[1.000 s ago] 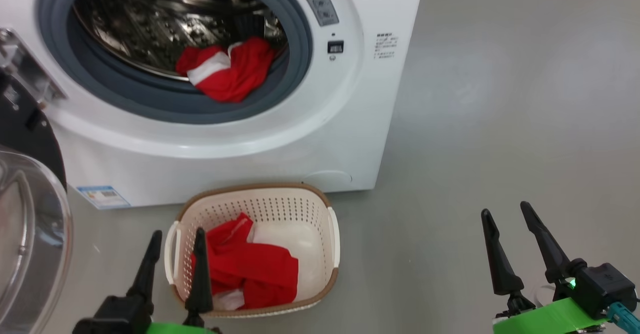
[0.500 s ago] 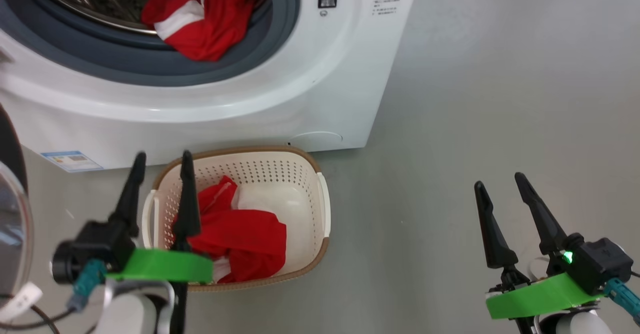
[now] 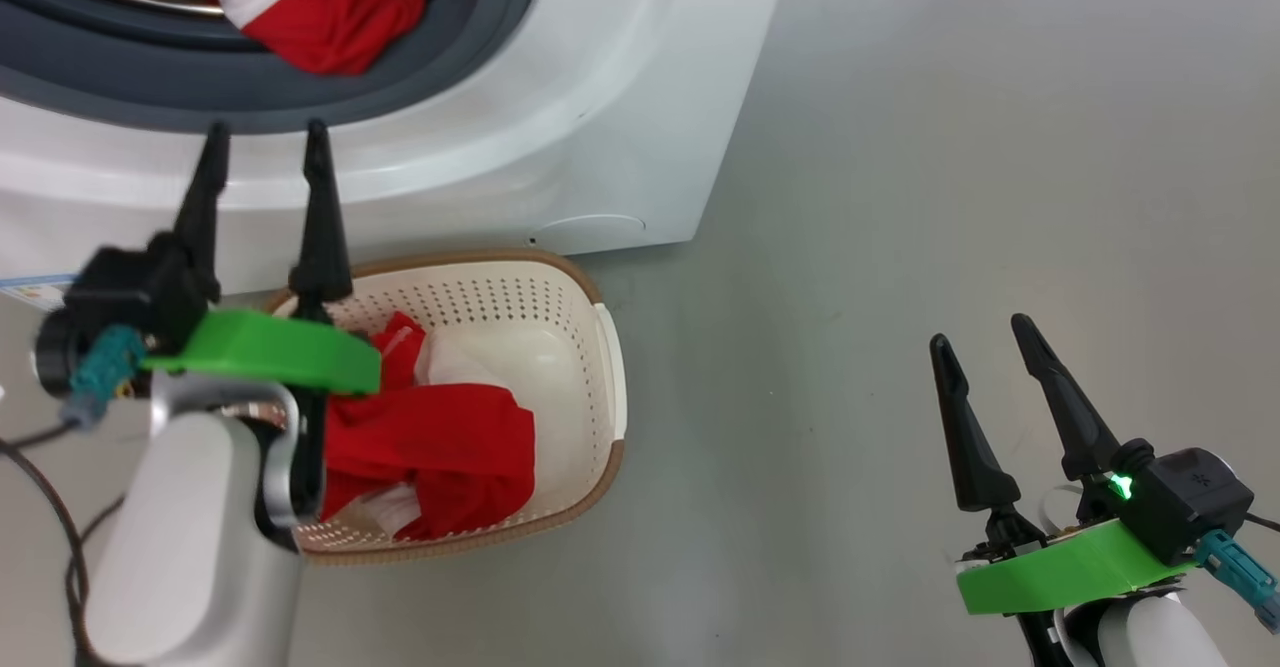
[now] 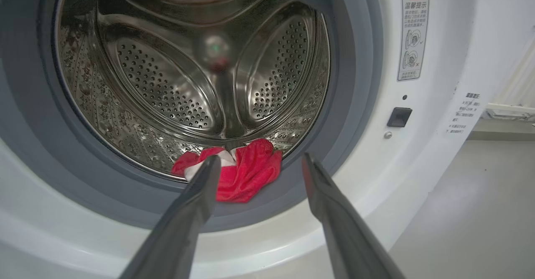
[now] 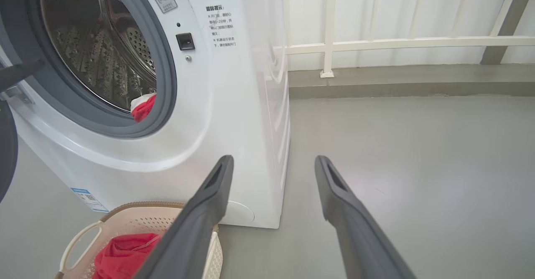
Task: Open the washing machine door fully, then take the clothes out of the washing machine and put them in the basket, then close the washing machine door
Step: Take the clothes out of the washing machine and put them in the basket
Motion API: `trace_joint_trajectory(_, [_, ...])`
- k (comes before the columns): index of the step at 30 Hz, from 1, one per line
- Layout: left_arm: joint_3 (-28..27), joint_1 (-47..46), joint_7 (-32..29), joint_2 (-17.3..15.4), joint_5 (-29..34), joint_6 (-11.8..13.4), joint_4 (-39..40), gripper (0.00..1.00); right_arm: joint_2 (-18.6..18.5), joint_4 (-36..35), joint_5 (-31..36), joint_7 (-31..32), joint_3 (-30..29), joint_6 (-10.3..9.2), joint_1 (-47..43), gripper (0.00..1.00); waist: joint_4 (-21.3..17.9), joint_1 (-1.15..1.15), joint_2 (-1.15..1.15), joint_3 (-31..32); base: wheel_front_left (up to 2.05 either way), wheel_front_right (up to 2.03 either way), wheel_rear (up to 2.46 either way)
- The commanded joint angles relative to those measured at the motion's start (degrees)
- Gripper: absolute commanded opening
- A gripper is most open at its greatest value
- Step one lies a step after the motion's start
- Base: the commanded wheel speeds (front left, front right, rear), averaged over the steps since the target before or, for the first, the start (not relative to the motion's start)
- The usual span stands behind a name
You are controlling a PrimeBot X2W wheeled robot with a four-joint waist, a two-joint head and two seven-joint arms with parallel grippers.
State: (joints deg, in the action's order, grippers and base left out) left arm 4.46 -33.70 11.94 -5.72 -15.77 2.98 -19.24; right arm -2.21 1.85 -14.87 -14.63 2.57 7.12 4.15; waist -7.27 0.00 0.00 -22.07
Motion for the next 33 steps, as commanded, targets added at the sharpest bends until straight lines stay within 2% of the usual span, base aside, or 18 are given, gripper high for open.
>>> trace_joint_trajectory(1, [-1.40,-2.91,-0.42,-2.29,0.46,-0.05,-0.20,1.00,-0.66,-1.08,-0.79,-0.37,1.44,0.36,1.53,1.00,-0.80,0.00,0.00,-1.22,0.00,0.00,0.00])
trace_joint_trajectory(14, [-1.97,-16.47,-0.32,-5.88,0.78,-0.63,-12.04,1.00,-0.66,-0.87,-1.13,-0.37,3.02,0.36,3.73,1.00,-2.52,0.00,0.00,-5.78,0.00,0.00,0.00])
trace_joint_trajectory(33, [-1.04,-36.06,-6.88,-9.56,-0.58,-2.88,-31.26,1.00,-0.66,0.59,-1.92,-0.37,5.79,0.36,7.47,1.00,-5.43,0.00,0.00,-10.82,0.00,0.00,0.00])
